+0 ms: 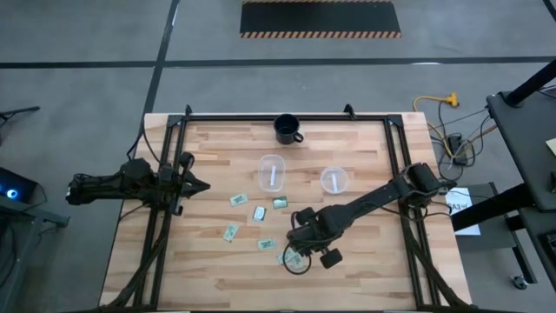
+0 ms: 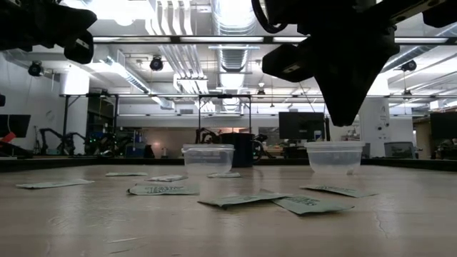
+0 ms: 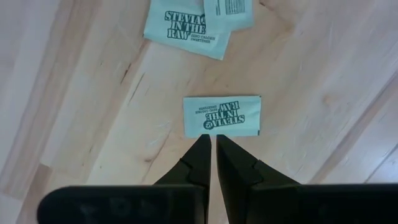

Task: Pick and place items into bin
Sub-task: Put the white stevia packet into the right transparent bin

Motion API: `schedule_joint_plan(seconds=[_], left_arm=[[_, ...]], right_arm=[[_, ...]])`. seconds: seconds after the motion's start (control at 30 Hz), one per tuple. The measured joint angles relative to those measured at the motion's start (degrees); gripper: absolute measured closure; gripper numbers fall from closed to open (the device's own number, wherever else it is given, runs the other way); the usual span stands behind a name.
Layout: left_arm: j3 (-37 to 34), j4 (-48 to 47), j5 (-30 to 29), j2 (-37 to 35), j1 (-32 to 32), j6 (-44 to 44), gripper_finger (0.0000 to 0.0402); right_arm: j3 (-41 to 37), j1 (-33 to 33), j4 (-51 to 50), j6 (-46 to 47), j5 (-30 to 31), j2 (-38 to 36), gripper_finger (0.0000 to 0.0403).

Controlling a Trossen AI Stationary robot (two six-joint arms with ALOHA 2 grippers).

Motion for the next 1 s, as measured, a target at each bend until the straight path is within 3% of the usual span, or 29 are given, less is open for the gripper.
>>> schedule_joint_plan(seconds=[0.57,1.0], left_arm=[[0.0,0.0,0.0,0.0,0.0,0.0,0.0401],[0.0,0.0,0.0,0.0,0.0,0.0,0.0402]], right_arm=[[0.0,0.0,1.5,-0.3,0.0,0.0,0.038],[0.0,0.0,1.4,-0.1,0.0,0.0,0.0286]])
